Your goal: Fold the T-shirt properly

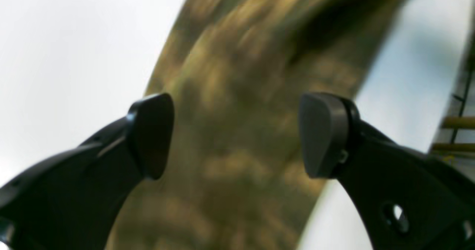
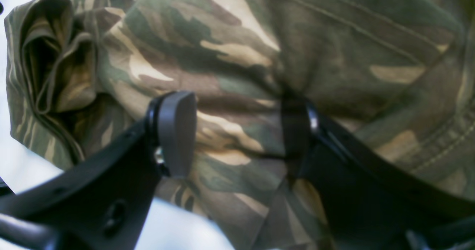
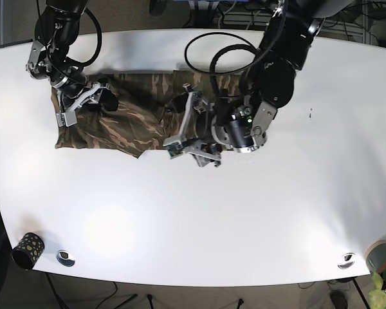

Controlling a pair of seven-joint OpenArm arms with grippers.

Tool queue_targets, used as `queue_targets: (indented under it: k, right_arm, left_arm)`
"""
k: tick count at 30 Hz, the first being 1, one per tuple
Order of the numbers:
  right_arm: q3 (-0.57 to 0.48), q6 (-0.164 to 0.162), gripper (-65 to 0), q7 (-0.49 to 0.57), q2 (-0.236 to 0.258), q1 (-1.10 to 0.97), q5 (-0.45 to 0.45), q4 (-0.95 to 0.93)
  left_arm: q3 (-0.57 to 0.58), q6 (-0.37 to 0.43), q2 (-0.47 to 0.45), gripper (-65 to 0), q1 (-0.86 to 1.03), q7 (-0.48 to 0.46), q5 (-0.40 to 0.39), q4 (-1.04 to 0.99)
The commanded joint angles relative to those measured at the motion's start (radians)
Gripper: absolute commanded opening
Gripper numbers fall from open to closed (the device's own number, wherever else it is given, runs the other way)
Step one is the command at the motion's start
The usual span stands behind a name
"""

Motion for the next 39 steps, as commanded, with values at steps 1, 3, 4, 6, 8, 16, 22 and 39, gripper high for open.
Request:
queue_targets:
  k: [1,3,4,6,8,16,22,39]
  right_arm:
    - [-0.002,-0.010,-29.3,-0.038,0.004,-0.002,-0.022,0.004]
    - [-0.002,-0.010,-29.3,-0.038,0.004,-0.002,-0.022,0.004]
    - [-0.002,-0.010,-29.3,-0.038,0.004,-0.002,-0.022,0.004]
    - [-0.002,-0.010,-29.3,-0.038,0.004,-0.002,-0.022,0.004]
    - [-0.002,-0.010,-29.3,-0.038,0.004,-0.002,-0.022,0.002]
    - [-0.002,-0.010,-29.3,-0.038,0.004,-0.002,-0.020,0.002]
    - [-0.002,-0.010,-29.3,-0.038,0.004,-0.002,-0.020,0.002]
    - [-0.002,-0.010,-29.3,-0.038,0.004,-0.001,-0.022,0.002]
  left_arm:
    - [0.019,0.020,0.028,-17.2,-0.037,-0.026,-0.006,-0.049]
    - [0.024,0.061,0.046,-17.2,-0.057,-0.026,-0.008,-0.113]
    - [0.025,0.081,0.053,-17.2,-0.072,-0.029,-0.008,-0.148]
    - [0.033,0.104,0.057,-17.2,-0.094,-0.051,-0.009,-0.200]
    - [0.033,0.106,0.056,-17.2,-0.106,-0.075,-0.009,-0.233]
    - [0.065,0.118,0.053,-17.2,-0.134,-0.091,0.008,-0.277]
    - [0.082,0.117,0.053,-17.2,-0.126,-0.111,0.107,-0.283]
    - [0.082,0.089,0.049,-47.1,-0.126,-0.114,0.132,-0.405]
